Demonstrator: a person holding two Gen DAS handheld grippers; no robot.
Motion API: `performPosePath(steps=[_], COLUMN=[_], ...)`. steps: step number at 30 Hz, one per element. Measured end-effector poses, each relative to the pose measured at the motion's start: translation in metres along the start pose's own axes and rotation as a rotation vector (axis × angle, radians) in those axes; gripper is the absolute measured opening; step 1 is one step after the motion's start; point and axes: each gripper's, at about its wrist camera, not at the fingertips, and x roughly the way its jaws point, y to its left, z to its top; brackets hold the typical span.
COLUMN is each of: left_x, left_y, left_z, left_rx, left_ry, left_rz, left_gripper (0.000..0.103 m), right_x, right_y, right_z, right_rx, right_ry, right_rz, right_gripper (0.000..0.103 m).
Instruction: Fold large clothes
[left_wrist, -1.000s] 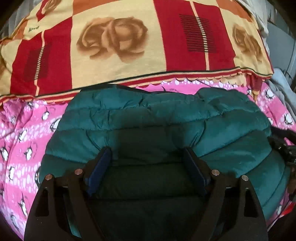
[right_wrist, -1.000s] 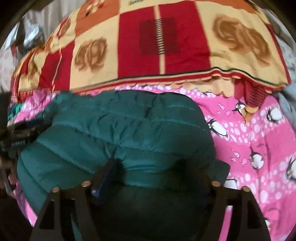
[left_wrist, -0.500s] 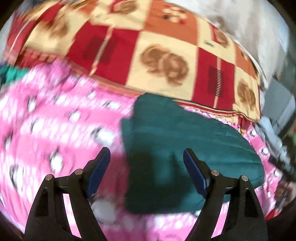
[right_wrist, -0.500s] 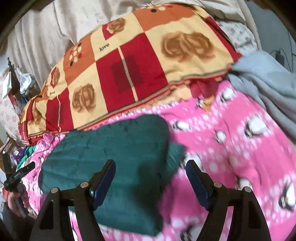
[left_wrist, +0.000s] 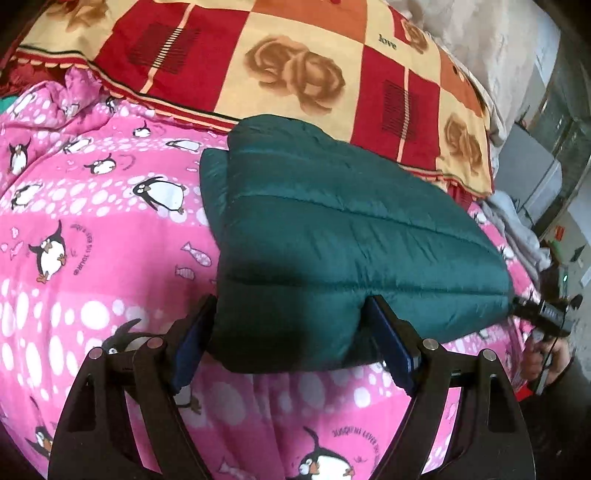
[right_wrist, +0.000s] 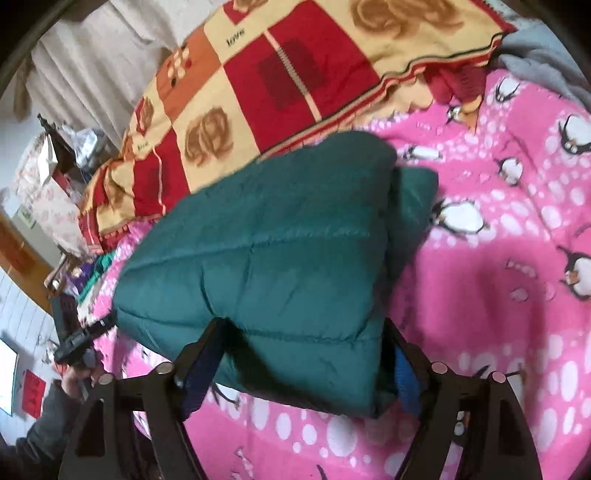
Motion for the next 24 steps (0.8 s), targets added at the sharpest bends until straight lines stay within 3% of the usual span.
performPosePath(steps=[2,4,6,9,16,17,19,20,24], left_x=[-0.002,-0.008,-0.017,-0.028,-0.046,-0.043,-0.036,-0.033,-0.037], left_y=[-0.001,-0.003,-0.004,-0.006,-0.022,-0.022,-0.020,-0.019,-0.017], left_z=[0.002,0.000,-0.001,-0.008,-0.034,-0.037,-0.038,-0.037,-0.038], left_rx=[0.015,0.040,0.054,0.046,0.055,0.050,0.030,0.020,-0.031], left_ry=[-0.010,-0.017,-0.025,-0.024,-0.009,0.000,0.021,0.025,0.029], left_rz=[0.002,-0.007,-0.020,-0.052,-0.062,-0.041,-0.013,-0.009,0.001], left_gripper=[0.074,0.052,0.045,0.045,0.046,0.047,0.064,0.067,0.069], right_x=[0.000,-0.007,-0.014,-0.025,-0.050,-0.050,-0.043,-0.041,-0.050], right_y=[-0.001,0.004,0.013,0.015,0.017,0.014,0.004,0.000,0.001], right_z=[0.001,0.002,0.005,0.010,0.006,0.004,0.000,-0.002,-0.005], right_rx=[0.007,-0.026,-0.082,-0.095,-0.110,-0.102,-0.059,-0.037,0.005], right_ry=[-0.016,-0.043,-0.071,-0.098,-0.104,-0.086,-0.045,-0.035,-0.060], right_rz=[0.021,0.021,0.018,0.037,0.049,0.041,0.013,0.009,-0.012], right_gripper=[0.077,0.060,0.047,0.038,0.037,0.037,0.047,0.049,0.051])
